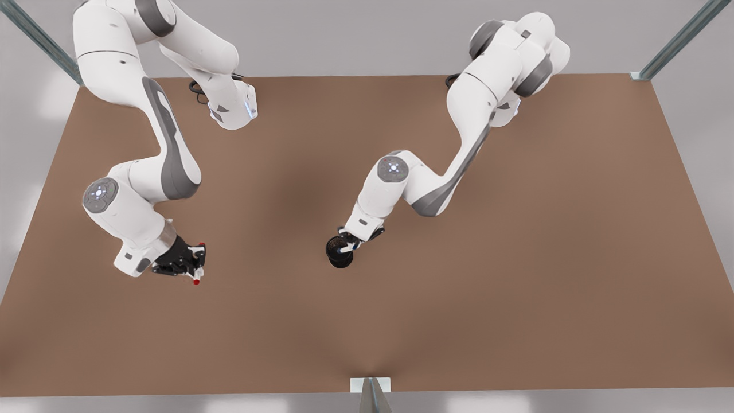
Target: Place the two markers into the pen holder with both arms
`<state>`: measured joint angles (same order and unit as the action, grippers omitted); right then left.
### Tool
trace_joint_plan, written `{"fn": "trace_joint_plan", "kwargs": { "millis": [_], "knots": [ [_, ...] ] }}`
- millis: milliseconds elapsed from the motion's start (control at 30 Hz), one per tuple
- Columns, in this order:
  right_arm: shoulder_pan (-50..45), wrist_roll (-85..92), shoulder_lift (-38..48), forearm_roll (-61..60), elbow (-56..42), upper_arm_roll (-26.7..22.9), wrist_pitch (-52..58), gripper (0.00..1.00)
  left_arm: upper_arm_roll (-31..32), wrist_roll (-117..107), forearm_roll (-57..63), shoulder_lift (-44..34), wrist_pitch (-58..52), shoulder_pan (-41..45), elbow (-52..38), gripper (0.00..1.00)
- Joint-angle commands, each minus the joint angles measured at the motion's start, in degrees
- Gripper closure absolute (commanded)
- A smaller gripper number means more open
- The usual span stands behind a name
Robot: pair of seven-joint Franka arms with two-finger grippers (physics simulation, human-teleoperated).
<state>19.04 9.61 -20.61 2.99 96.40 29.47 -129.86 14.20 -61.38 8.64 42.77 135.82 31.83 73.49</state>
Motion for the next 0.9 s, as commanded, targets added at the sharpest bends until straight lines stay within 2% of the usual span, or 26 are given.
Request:
{"fn": "trace_joint_plan", "kwargs": {
  "millis": [0, 67, 100, 133, 200, 300, 367, 467, 667, 733, 867],
  "knots": [
    [-2.17, -9.44, -0.31, -0.18, -0.95, 0.15, -2.50, 0.79, 0.04, -19.92, 2.96, 0.39, 0.93, 0.08, -0.02, 0.00],
    [-3.93, -9.53, -1.19, -0.35, -0.95, 0.15, -5.49, 0.79, 0.39, -16.50, 2.53, -0.40, -2.57, -1.06, -0.11, 0.00],
    [-5.42, -10.67, -1.62, -0.53, -0.95, 0.15, -7.95, 0.79, 1.09, -5.88, -2.83, -1.46, -9.43, -4.57, -0.37, 0.00],
    [-6.65, -11.90, -1.89, -0.44, -0.95, 0.15, -10.06, 0.79, 1.09, 8.45, -8.72, -3.30, -17.95, -9.14, -0.46, 0.00],
    [-9.73, -13.74, -2.06, -0.53, -0.95, 0.15, -12.96, 0.79, 1.18, 34.90, -11.10, -8.49, -36.23, -20.92, -0.72, 0.00],
    [-14.91, -18.40, -2.06, -0.18, -2.26, 0.15, -17.35, 0.79, 0.74, 57.24, -10.57, -18.33, -48.46, -34.54, -0.81, 0.00],
    [-17.55, -18.40, -2.94, -0.09, -2.71, 0.07, -23.68, 0.79, 0.22, 58.21, -8.73, -25.01, -51.19, -37.89, -0.63, 0.00],
    [-20.71, -18.49, -2.94, -0.18, -3.14, 0.07, -26.94, 0.79, -5.50, 58.56, -7.94, -31.08, -51.19, -34.02, 3.50, 0.00],
    [-25.90, -19.72, -4.53, -0.09, -0.95, -0.02, -41.17, 0.79, -5.23, 59.00, -7.41, -29.41, -51.45, -34.20, 3.06, 0.00],
    [-27.30, -19.63, -4.61, -0.09, 3.97, -0.11, -50.91, 0.79, -5.23, 59.27, -7.32, -28.62, -51.36, -34.46, 3.06, 0.00],
    [-28.89, -19.37, -8.04, 0.00, 5.03, -0.55, -59.97, 0.79, -5.41, 59.01, -7.32, -27.04, -52.94, -34.55, 3.06, 0.00]
  ]
}}
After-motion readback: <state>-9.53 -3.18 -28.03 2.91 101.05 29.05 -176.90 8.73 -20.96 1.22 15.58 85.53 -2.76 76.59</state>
